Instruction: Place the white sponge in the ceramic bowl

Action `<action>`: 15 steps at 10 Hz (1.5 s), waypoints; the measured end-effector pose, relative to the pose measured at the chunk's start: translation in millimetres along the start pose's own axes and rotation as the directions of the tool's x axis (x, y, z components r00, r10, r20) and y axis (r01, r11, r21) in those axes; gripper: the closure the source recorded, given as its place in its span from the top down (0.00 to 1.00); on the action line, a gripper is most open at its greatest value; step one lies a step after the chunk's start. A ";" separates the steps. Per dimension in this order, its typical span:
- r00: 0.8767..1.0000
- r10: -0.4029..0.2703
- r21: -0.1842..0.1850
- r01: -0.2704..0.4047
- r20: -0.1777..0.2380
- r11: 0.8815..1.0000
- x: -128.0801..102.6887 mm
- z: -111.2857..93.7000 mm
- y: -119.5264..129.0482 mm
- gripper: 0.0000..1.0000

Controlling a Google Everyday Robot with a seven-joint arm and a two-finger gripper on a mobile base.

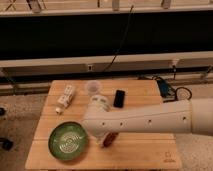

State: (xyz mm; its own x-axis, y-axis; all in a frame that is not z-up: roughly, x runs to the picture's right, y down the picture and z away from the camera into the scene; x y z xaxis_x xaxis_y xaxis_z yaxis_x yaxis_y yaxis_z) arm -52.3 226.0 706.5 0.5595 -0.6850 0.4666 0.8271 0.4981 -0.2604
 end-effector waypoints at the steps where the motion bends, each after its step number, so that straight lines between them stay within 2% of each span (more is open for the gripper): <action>1: 1.000 -0.021 0.009 0.021 0.001 1.000 -6.6 1.2 -10.9 0.00; 5: 0.997 -0.073 0.025 0.072 0.013 0.997 -15.3 1.6 -21.3 0.00; 8: 0.993 -0.110 0.021 0.109 0.033 0.994 -36.6 2.7 -41.2 0.00; 11: 0.988 -0.149 0.009 0.149 0.045 0.989 -46.3 1.9 -46.3 0.00; 15: 0.978 -0.201 0.003 0.201 0.056 0.980 -75.8 3.6 -83.7 0.00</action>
State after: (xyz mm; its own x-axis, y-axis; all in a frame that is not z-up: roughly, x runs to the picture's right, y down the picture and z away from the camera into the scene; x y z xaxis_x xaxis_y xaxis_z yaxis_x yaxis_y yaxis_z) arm -164.1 238.1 695.9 0.3781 -0.7402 0.5560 0.9225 0.3518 -0.1591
